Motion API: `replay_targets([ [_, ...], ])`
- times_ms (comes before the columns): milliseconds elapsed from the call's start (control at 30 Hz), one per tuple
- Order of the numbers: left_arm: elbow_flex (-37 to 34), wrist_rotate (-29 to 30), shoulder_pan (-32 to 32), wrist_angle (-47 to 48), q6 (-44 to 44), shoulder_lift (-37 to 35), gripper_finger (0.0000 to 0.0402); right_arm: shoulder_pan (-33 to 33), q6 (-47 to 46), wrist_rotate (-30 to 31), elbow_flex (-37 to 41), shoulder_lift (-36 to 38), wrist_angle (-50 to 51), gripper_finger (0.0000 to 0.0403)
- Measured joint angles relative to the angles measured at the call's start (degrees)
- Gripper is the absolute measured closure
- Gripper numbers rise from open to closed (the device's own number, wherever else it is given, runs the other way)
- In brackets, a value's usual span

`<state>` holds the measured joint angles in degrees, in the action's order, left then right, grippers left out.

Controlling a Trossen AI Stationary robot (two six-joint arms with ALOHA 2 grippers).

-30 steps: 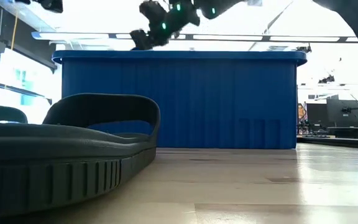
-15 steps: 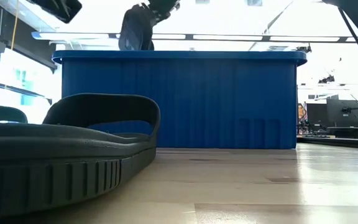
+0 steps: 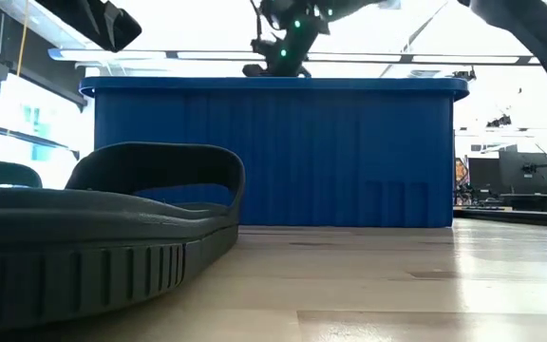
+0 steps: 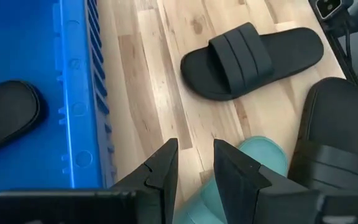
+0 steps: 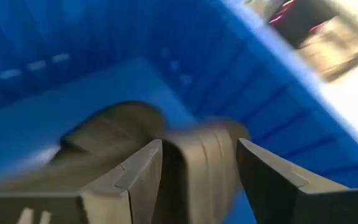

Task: Pick and place slides into bin
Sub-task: Put the black slide into the blue bin, then put the green slide into the blue bin

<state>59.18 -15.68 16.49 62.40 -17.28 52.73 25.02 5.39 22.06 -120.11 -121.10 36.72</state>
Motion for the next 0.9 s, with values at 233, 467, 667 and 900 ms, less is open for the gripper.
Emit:
replay_targets([
  [233, 0.0, 3.0, 0.0, 1.3, -0.4, -0.1, 0.0312, 3.9, -1.0, -4.9, 0.0, -9.3, -3.0, 0.0218],
  [467, 0.0, 5.1, 0.0, 3.2, -0.3, -0.1, 0.0312, 3.4, 5.2, -4.6, 0.1, -12.6, -5.6, 0.0226],
  [667, 0.0, 6.5, 0.0, 8.4, 6.3, -0.1, 0.0312, 1.1, 6.7, -4.5, -5.5, -12.1, -5.4, 0.0228],
  [900, 0.0, 5.9, -7.7, 12.9, 16.6, 1.9, 0.0312, -3.9, 9.6, -4.8, -13.8, -10.3, -7.4, 0.0240],
])
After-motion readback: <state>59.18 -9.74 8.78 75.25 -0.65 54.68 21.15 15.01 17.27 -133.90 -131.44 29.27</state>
